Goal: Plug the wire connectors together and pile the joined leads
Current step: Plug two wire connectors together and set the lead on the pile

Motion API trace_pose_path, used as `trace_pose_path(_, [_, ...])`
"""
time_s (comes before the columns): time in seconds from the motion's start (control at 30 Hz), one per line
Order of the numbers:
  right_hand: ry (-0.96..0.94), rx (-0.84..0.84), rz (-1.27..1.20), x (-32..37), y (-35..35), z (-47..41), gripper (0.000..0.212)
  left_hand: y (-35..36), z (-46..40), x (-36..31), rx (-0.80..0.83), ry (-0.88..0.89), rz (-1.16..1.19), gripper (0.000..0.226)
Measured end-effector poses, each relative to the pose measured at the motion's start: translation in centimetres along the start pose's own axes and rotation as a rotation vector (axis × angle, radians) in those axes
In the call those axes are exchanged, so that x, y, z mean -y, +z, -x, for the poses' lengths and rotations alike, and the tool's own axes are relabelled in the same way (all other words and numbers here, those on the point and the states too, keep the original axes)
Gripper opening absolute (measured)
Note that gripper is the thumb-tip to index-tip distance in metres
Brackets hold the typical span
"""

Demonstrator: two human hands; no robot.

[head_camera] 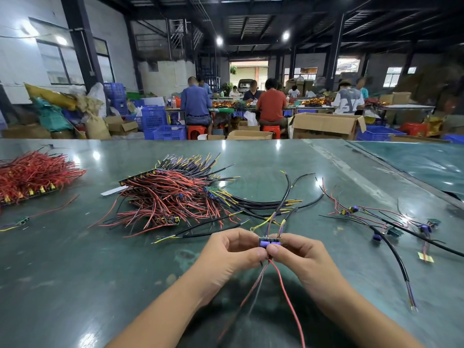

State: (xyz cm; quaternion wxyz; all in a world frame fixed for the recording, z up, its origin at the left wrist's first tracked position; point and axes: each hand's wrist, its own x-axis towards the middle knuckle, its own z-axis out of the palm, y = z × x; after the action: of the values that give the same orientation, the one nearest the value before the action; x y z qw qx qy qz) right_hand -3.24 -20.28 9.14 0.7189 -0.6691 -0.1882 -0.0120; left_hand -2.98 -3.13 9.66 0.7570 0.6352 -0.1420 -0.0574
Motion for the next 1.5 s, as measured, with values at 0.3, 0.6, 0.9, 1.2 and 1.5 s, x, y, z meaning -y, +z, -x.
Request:
trace_pose_path(0.3, [0.098,-0.063,-0.037,-0.5,-0.2,-0.2,0.034,0.1,-0.2,0.6,0.02,0.042,-0.143,0.009])
trace_pose_path(0.6, [0.045,0.016,0.001,0.1,-0.7,0.2,0.028,-0.7,-0.2,0.5,0.201,0.089,-0.131,0.008])
trace_pose_path(0.9, [0.023,0.044,-0.038,0.4,-0.6,0.2,0.022,-1.3,-0.9,0.9,0.155,0.098,-0.05,0.017])
trace_pose_path(1.2, [-0.071,-0.115,0.012,0.5,-0.5,0.1,0.021,-4.3,-2.3,-0.5,-0.523,0.372,-0.185,0.02])
trace_pose_path(1.5, [-0.17,-0.067,0.231,0.5,0.0,0.5,0.018,-4.3,-2.1,-0.1,-0.941,0.385,-0.796,0.063])
